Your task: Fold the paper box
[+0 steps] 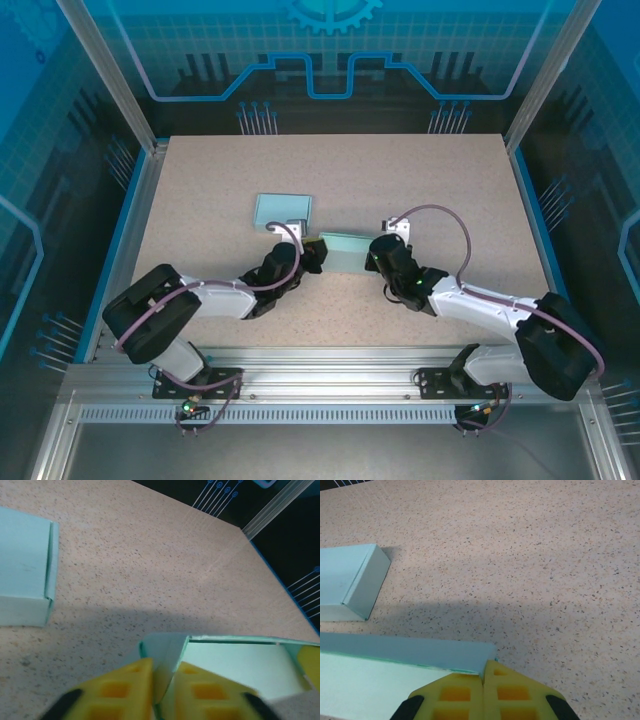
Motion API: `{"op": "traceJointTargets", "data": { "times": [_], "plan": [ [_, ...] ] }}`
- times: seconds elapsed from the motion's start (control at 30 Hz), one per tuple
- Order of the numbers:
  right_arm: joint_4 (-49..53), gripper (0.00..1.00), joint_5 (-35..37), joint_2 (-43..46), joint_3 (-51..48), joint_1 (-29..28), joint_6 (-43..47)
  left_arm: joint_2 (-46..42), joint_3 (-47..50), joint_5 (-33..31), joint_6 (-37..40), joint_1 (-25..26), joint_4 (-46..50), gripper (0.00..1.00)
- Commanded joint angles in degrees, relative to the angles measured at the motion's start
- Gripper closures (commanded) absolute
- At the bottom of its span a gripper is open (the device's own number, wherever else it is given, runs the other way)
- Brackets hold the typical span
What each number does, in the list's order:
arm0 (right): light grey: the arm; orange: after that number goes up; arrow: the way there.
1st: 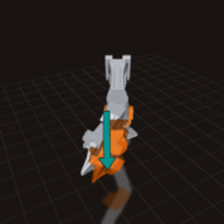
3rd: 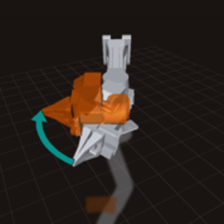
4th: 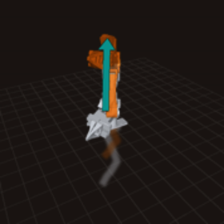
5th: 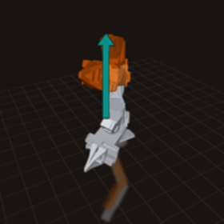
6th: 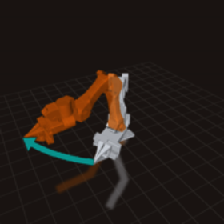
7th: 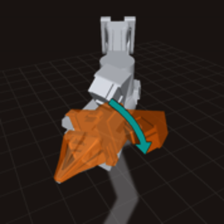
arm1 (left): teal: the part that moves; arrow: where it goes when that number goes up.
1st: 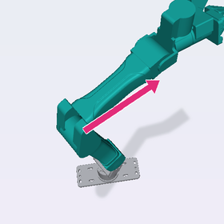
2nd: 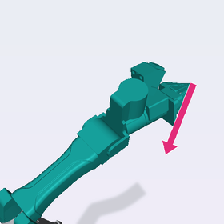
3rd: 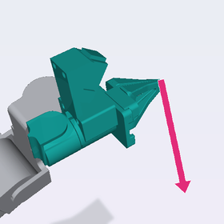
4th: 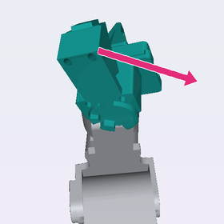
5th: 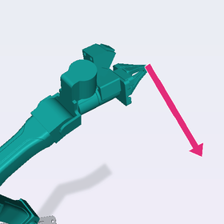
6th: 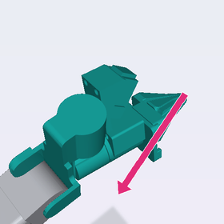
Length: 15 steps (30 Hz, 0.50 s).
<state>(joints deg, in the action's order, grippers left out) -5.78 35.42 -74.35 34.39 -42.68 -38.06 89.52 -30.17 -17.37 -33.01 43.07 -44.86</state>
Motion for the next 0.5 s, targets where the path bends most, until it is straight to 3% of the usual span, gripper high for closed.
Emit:
{"op": "traceJointTargets", "data": {
  "times": [0.0, 0.1, 0.3, 0.47],
  "plan": [
    [9.08, 1.0, -9.37, -4.57, -3.9, -3.2, -0.65, 0.81, 3.3, 8.58, -0.43, 1.71, 7.47, 0.58],
    [9.12, 1.0, -8.41, -5.3, -3.38, -3.66, -0.61, -1.05, 3.95, 9.54, 0.16, 1.76, 7.84, 0.33],
    [9.74, 1.0, -6.88, -6.48, -2.5, -4.41, -0.34, -5.96, 4.44, 10.7, -0.2, 1.79, 9.67, 0.02],
    [10.0, 1.0, -6.4, -6.73, -2.23, -4.86, -0.34, -10.84, 0.42, 7.37, -2.85, 1.32, 20.88, 0.01]
  ]
}}
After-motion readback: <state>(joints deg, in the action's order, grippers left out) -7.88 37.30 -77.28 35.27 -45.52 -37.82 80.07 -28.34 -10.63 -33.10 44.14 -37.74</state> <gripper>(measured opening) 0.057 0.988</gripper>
